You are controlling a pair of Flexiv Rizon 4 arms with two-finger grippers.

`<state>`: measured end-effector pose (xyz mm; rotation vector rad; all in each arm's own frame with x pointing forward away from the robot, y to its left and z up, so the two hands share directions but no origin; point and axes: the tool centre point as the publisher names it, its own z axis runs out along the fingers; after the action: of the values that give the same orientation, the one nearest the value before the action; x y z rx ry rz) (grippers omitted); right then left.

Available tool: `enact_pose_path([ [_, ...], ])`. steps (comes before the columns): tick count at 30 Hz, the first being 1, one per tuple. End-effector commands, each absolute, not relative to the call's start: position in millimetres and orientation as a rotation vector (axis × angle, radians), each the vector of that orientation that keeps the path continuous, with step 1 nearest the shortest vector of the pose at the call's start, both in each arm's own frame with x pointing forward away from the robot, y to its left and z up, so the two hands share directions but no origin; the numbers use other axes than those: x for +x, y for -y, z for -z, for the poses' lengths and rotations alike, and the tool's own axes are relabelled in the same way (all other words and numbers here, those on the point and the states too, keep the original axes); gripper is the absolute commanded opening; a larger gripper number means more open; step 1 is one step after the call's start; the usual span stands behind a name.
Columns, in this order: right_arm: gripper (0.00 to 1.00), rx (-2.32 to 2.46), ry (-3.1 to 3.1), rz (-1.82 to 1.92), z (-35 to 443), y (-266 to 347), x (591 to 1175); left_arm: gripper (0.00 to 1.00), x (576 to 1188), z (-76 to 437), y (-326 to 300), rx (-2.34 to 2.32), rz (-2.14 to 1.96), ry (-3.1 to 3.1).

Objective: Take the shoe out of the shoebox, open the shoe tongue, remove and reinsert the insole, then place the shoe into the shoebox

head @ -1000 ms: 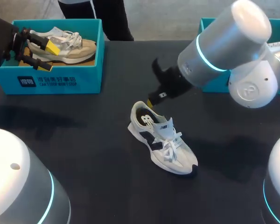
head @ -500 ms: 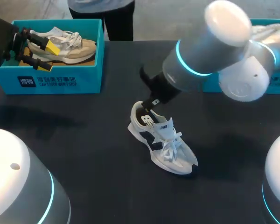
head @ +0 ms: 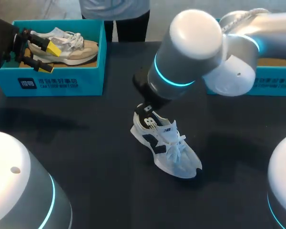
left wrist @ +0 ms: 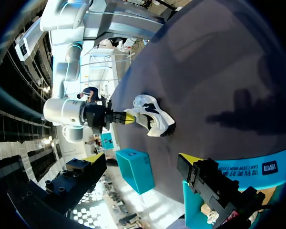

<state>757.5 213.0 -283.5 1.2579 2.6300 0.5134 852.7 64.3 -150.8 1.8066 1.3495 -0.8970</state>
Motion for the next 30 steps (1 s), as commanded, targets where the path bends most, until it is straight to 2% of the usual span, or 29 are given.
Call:
enact_pose_path([
  [1, 0.0, 1.279, -2.629, -0.521, 298, -216, 760, 1.0, 853, 151, -64, 1.807, 0.895, -1.348],
  [30, 0.0, 1.363, -2.437, -0.282, 332, -207, 776, 1.0, 853, 151, -64, 1.807, 0.895, -1.348],
])
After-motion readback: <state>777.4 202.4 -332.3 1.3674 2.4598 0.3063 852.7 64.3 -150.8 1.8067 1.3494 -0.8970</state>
